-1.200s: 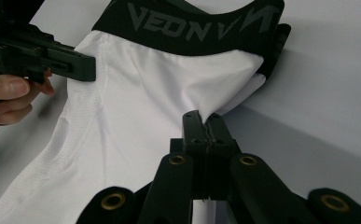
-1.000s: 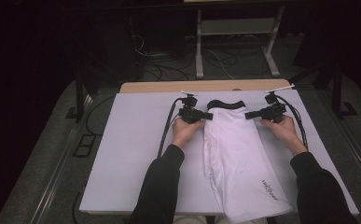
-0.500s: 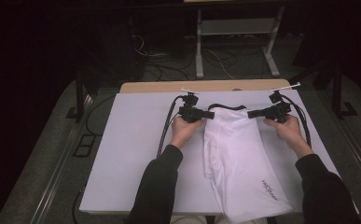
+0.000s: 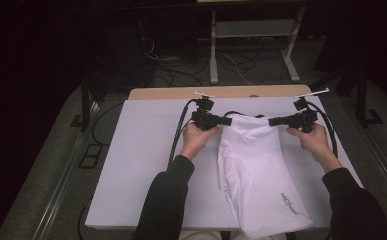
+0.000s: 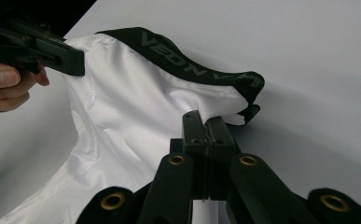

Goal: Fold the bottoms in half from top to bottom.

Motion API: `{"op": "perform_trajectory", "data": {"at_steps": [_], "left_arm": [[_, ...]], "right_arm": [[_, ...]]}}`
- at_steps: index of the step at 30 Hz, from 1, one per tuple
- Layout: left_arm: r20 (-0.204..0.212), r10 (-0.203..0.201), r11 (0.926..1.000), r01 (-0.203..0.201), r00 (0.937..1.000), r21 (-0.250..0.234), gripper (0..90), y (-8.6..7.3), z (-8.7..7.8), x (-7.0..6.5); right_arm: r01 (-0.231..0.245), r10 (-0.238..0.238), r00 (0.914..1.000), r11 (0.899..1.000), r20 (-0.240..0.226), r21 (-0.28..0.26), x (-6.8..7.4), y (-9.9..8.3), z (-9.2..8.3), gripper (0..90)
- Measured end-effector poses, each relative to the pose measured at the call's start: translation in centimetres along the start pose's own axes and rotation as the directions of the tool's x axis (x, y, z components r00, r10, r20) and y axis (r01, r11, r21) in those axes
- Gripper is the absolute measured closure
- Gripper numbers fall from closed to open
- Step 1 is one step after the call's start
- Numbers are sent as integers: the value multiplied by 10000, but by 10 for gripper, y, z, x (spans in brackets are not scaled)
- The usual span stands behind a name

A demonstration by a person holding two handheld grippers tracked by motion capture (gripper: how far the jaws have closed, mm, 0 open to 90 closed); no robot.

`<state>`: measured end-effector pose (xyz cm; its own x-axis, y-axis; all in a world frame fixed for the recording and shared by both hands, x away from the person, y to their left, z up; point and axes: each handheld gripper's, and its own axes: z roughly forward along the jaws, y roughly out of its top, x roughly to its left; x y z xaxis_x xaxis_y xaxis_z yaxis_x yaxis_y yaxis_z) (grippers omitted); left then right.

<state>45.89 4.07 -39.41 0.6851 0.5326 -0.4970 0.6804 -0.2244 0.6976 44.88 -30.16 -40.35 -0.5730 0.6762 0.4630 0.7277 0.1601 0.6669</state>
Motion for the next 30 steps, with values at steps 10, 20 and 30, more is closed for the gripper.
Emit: {"op": "perform_trajectory", "data": {"at_steps": [10, 20, 30], "left_arm": [[63, 163, 9999, -163, 9998, 45, 871, -1, -7, -14], [260, 218, 9998, -217, 9994, -31, 871, -6, -10, -29], [287, 134, 9999, -132, 9995, -68, 871, -13, -17, -38]], "right_arm": [[152, -156, 9997, 9995, -162, -277, 7, -5, -11, 879], [102, -112, 9995, 9994, -300, -321, 9, -14, -19, 878], [26, -46, 9989, 9990, -459, -438, 14, -20, -23, 878]]}}
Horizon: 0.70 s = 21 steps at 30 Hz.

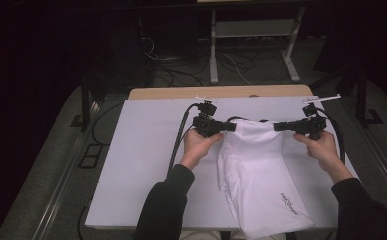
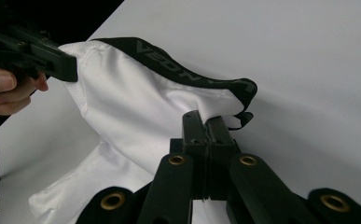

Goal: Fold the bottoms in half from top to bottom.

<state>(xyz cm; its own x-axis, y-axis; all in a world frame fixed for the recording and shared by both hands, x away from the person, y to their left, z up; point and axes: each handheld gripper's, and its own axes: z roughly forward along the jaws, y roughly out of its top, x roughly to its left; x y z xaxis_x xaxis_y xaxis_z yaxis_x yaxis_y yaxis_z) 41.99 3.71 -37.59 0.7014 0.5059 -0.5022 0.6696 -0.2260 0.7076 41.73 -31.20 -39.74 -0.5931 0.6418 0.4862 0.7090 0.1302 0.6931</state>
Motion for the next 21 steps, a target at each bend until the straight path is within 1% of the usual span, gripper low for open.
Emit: {"op": "perform_trajectory", "data": {"at_steps": [4, 9, 12, 21], "left_arm": [[28, 15, 10000, -14, 10000, -26, 871, -2, -4, -5], [60, -3, 10000, 3, 10000, -49, 870, -7, -6, -10], [94, 21, 10000, -21, 10000, -18, 871, -9, -7, -14], [326, 69, 10000, -69, 9994, -6, 871, -17, -5, -24]], "right_arm": [[56, -57, 9999, 10000, -96, -71, 3, 0, -2, 878], [185, -185, 9997, 9998, -127, -24, 8, -2, -4, 878], [190, -191, 9997, 9998, -154, -46, 11, -5, -6, 878], [223, -221, 9996, 9997, -196, 106, 13, -16, -13, 878]]}}
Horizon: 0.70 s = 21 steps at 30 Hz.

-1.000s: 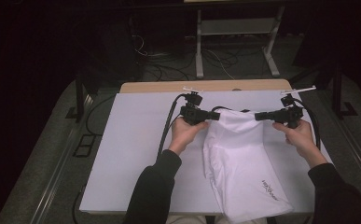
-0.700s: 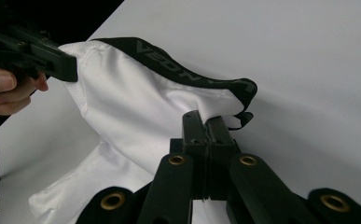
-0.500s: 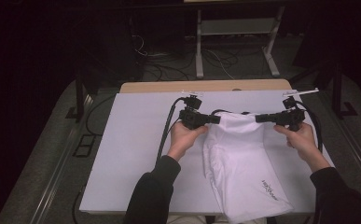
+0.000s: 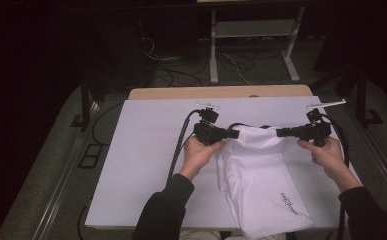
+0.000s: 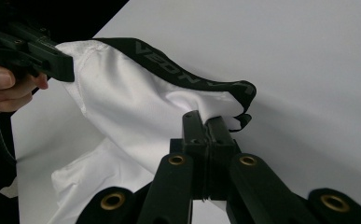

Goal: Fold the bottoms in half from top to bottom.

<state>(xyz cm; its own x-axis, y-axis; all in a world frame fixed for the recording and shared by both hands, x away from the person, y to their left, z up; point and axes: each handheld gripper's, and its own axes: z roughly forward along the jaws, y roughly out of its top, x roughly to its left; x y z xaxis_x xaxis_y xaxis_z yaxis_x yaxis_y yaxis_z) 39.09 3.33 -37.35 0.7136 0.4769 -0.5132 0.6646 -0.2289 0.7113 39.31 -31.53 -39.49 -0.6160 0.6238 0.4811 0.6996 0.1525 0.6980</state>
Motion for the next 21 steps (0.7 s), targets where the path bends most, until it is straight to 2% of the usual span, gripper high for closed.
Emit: {"op": "perform_trajectory", "data": {"at_steps": [21], "left_arm": [[409, 376, 9988, -389, 9985, 305, 870, -21, 4, -20]], "right_arm": [[24, -20, 9999, 9995, -127, 324, 7, -25, -6, 877]]}}
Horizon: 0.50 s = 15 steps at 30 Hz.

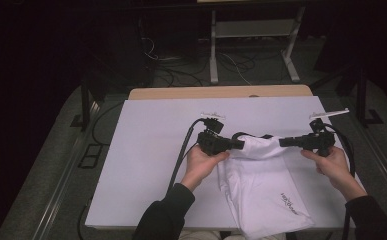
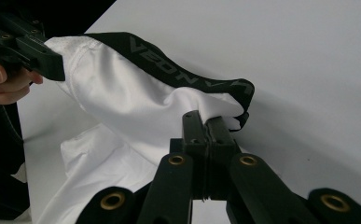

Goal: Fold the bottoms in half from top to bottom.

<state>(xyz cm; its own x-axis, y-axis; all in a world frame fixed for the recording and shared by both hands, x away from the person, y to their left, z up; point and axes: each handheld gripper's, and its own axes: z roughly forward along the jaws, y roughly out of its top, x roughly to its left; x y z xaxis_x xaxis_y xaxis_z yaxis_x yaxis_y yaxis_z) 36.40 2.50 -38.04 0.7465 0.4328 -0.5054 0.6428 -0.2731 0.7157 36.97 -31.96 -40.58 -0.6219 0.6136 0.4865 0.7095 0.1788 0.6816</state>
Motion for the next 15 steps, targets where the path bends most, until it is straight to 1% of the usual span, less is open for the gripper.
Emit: {"op": "perform_trajectory", "data": {"at_steps": [5, 8, 15], "left_arm": [[120, 9, 10000, -9, 9999, 32, 871, -5, 1, -3], [213, 21, 10000, -23, 9998, 66, 870, -8, 2, -6], [490, 3, 10000, -6, 9988, 63, 870, -17, 3, -12]], "right_arm": [[13, -13, 10000, 9999, -31, 102, 2, -7, -1, 877], [98, -98, 9999, 9999, -28, 137, 4, -10, -2, 878], [139, -136, 9999, 9994, -100, 302, 7, -16, -3, 877]]}}
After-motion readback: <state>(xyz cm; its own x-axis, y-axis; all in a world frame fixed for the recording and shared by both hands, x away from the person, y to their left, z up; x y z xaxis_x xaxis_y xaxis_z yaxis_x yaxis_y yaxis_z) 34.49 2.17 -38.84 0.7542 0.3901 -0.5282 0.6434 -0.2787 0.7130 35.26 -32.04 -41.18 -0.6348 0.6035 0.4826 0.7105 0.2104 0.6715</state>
